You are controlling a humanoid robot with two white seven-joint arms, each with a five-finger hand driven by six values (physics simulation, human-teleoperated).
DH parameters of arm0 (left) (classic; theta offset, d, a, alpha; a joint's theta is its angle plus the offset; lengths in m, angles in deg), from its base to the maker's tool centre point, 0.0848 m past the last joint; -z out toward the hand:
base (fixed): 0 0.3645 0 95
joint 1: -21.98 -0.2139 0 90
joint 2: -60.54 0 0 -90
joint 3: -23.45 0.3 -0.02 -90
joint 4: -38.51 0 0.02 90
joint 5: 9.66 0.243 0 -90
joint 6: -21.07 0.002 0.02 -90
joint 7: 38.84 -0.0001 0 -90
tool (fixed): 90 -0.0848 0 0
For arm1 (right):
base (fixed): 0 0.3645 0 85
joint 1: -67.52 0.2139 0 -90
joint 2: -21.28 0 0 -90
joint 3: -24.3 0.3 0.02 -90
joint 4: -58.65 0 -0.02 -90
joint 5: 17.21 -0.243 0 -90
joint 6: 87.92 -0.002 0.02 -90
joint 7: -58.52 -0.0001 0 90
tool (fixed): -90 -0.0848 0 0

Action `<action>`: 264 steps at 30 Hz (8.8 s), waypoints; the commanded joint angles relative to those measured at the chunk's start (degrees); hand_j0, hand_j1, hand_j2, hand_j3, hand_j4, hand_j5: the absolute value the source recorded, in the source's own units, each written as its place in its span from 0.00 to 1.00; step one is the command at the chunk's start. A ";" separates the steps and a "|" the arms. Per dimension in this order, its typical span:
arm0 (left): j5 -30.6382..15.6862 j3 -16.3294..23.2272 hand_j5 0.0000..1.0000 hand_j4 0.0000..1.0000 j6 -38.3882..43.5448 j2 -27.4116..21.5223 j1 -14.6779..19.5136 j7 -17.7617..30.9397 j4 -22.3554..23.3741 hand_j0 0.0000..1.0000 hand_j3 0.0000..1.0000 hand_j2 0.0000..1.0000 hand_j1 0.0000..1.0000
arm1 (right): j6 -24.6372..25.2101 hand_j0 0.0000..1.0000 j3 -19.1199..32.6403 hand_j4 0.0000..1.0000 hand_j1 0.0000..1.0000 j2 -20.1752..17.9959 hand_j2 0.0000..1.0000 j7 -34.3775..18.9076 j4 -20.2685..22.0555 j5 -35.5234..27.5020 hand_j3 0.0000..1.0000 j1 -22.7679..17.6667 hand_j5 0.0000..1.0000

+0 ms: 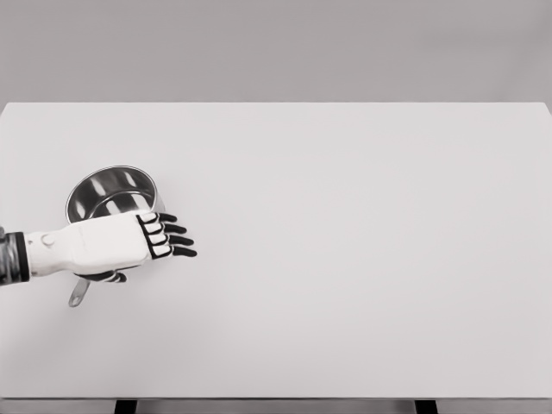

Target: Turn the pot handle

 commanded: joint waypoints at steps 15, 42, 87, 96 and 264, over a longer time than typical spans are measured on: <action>0.16 -1.10 1.00 1.00 0.07 -1.40 -0.18 -0.05 0.08 1.00 1.00 1.00 1.00 | 0.00 1.00 0.00 1.00 1.00 0.00 1.00 -0.01 0.00 0.01 1.00 0.00 1.00; 1.31 -2.42 1.00 1.00 0.07 -4.65 -0.27 -0.05 0.17 1.00 1.00 1.00 1.00 | 0.00 1.00 0.00 1.00 1.00 0.00 1.00 -0.01 0.00 0.01 1.00 0.00 1.00; -3.88 -15.86 1.00 1.00 0.07 2.73 -6.41 -0.66 6.93 1.00 1.00 1.00 1.00 | -0.08 1.00 0.00 1.00 1.00 0.00 1.00 -0.01 0.00 0.01 1.00 0.00 1.00; -3.70 -17.54 1.00 1.00 0.07 4.49 -6.68 -0.66 8.52 1.00 1.00 1.00 1.00 | -0.08 1.00 0.00 1.00 1.00 0.00 1.00 -0.01 0.00 0.01 1.00 0.00 1.00; 11.85 -30.81 1.00 1.00 0.07 16.00 1.67 -0.57 34.36 1.00 1.00 1.00 1.00 | -0.08 1.00 0.00 1.00 1.00 0.00 1.00 -0.01 0.00 0.01 1.00 0.00 1.00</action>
